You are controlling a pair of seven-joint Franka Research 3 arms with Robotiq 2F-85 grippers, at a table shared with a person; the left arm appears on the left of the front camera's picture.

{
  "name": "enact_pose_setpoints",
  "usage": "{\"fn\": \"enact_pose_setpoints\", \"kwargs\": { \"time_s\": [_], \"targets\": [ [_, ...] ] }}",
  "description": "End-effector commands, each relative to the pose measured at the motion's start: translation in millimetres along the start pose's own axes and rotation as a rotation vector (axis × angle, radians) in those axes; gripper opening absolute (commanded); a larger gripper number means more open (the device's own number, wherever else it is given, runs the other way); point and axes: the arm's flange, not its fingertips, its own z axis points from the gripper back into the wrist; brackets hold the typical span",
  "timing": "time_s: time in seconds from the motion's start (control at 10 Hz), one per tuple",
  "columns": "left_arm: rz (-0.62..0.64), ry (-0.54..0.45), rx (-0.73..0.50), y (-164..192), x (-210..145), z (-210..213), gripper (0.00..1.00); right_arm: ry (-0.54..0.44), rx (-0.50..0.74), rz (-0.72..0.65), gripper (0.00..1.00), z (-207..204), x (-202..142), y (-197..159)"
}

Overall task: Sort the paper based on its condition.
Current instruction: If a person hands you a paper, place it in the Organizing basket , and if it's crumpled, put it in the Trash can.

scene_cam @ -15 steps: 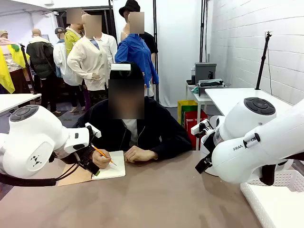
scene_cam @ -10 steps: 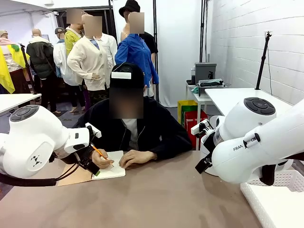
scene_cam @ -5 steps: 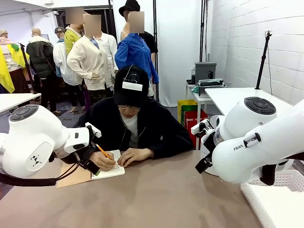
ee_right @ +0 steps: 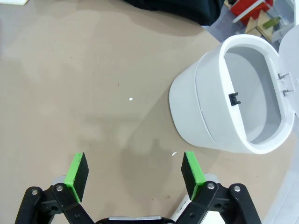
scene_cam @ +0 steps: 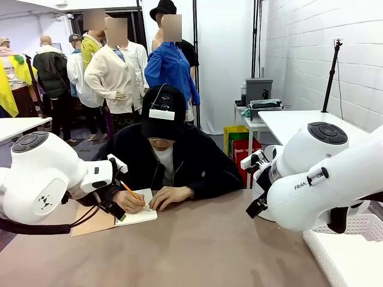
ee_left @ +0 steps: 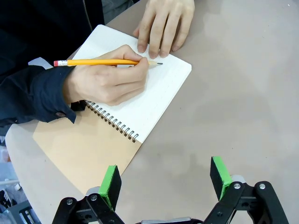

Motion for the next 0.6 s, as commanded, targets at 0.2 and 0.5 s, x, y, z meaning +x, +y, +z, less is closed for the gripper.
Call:
{"fn": "enact_pose_setpoints", "kwargs": {
  "time_s": [0.2,0.5],
  "targets": [
    [-0.008,0.044,-0.017,1,10,3,1.00,-0.038,0.268,0.040,1.00,11,4,19],
    [-0.021,0.095,-0.133,-16,13,52,1.00,0.012,0.392,0.099,1.00,32,-1,28]
  ]
}}
